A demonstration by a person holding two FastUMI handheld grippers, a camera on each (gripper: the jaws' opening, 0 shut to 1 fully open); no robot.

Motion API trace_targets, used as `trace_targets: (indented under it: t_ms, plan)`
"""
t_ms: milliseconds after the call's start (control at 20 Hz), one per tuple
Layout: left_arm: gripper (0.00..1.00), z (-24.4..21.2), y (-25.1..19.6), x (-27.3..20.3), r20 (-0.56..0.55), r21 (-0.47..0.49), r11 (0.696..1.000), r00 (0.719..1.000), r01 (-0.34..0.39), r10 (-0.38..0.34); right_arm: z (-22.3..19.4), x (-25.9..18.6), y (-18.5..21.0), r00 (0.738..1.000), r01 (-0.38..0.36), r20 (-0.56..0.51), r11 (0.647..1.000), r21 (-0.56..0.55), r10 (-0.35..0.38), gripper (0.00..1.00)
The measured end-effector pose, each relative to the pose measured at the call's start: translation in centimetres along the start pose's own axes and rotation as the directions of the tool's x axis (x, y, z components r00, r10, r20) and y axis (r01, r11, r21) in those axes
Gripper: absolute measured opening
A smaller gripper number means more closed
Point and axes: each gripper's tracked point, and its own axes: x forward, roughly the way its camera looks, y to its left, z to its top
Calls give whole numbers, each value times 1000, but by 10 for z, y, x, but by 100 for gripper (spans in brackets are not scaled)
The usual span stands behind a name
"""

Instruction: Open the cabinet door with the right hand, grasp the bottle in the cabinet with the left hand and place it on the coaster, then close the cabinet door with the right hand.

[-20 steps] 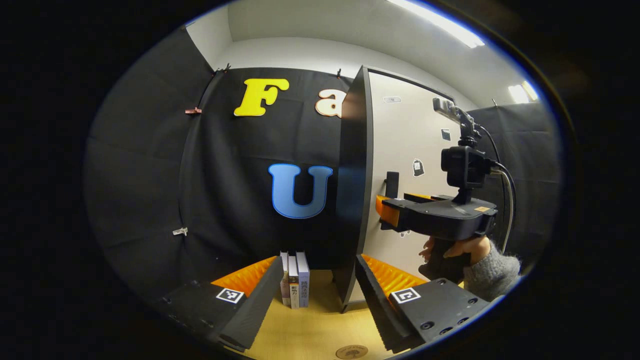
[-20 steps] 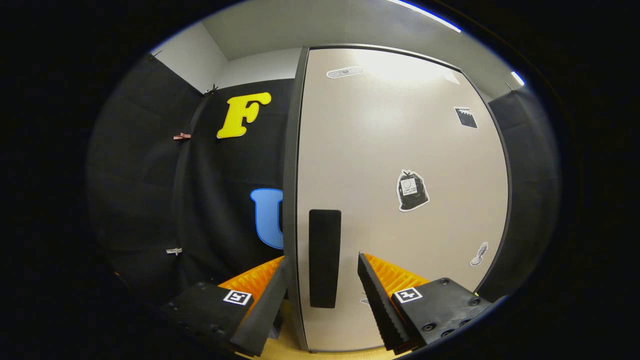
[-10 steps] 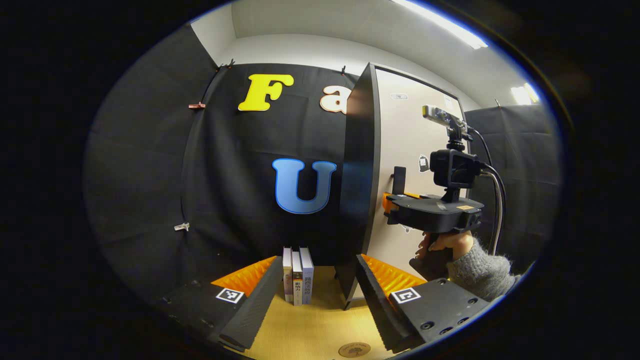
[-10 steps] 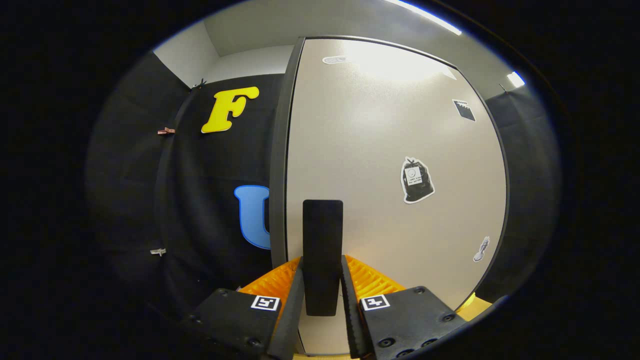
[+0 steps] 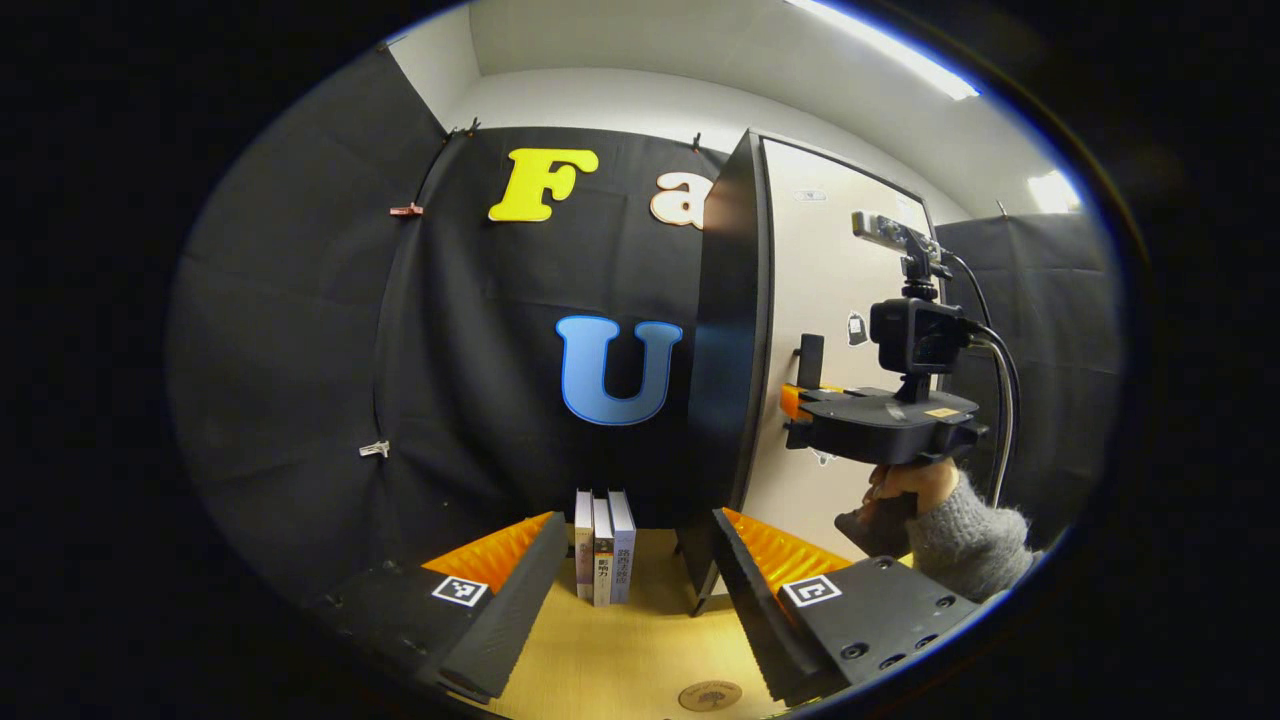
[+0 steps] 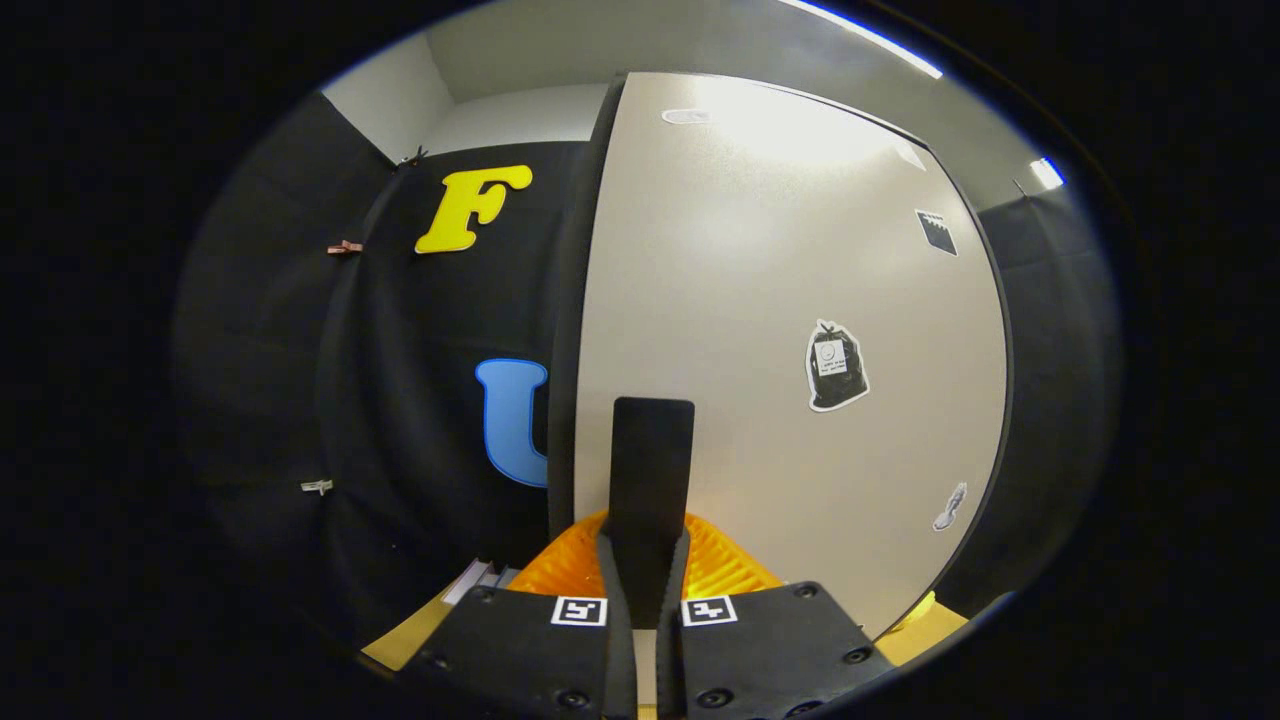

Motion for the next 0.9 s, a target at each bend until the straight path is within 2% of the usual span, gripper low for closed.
trace_targets:
  t_ms: [200, 600, 900]
  plan:
    - [92, 9, -7, -1, 11, 14, 1000, 1000, 20, -21, 1, -30, -3, 998, -51, -20, 999, 7, 51, 12]
    - [91, 6, -43, -33, 18, 38, 997, 998, 66, -67, 5, -67, -12, 995, -94, -41, 996, 9, 95, 12]
    - [91, 15, -52, -23, 21, 44, 995, 996, 84, -85, 11, -92, -22, 991, -124, -45, 992, 13, 124, 12]
